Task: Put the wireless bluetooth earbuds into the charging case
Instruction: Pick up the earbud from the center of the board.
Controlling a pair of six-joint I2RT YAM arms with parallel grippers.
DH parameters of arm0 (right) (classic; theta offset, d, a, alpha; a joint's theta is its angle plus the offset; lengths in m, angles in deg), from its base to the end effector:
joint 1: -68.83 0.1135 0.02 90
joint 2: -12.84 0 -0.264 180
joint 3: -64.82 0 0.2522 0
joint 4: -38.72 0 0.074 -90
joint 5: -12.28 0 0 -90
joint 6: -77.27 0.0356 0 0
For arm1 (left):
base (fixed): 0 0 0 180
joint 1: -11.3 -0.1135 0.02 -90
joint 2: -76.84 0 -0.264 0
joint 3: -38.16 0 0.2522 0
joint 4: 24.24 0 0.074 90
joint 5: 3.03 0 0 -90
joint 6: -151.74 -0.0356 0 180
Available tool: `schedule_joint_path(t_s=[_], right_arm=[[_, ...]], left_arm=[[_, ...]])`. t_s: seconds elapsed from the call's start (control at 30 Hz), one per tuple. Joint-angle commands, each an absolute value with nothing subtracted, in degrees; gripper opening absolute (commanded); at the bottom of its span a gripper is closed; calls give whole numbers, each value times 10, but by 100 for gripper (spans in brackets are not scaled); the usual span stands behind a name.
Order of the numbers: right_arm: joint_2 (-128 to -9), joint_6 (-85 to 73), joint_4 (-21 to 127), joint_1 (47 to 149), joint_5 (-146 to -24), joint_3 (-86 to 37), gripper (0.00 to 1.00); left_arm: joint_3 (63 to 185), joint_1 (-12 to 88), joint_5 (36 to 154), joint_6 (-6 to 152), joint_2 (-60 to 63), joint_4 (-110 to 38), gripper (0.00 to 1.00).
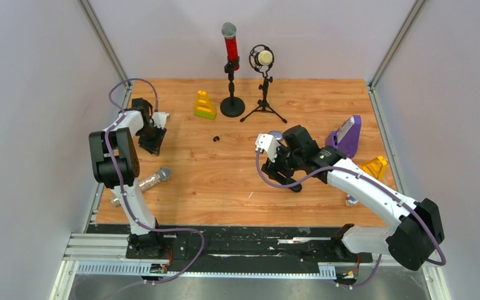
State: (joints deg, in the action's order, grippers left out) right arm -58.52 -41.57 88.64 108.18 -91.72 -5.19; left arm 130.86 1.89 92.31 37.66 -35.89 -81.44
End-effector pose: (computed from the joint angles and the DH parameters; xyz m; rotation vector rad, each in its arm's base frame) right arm 0.1922 0.1688 0.2730 -1.4696 1.9813 0.3807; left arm 0.3785 0.0594 0.1639 0.3854 2.8756 -0.0360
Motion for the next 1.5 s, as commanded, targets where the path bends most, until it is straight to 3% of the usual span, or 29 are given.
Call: schedule_joint_path(t_s=[0.0, 0.23, 0.47, 0.73, 1.13, 1.47], right_arm=[[-568, -418, 867, 1089, -920, -56, 62], [-570, -417, 865, 1092, -917, -57, 62], [-573, -416, 863, 1095, -912, -56, 61], [-578, -417, 861, 1096, -905, -55, 62], [-571, -425, 849, 1096, -843, -47, 64], [-457, -451, 856, 1047, -847, -36, 70]], left_arm=[[1306, 19, 949, 382, -334, -826, 37], [1303, 37, 962, 380, -319, -823, 36], [1303, 62, 972, 379, -308, -814, 28], [1331, 103, 991, 378, -304, -834, 31], [1444, 287, 997, 355, -330, -897, 33], [1553, 406, 1007, 381, -436, -892, 33]])
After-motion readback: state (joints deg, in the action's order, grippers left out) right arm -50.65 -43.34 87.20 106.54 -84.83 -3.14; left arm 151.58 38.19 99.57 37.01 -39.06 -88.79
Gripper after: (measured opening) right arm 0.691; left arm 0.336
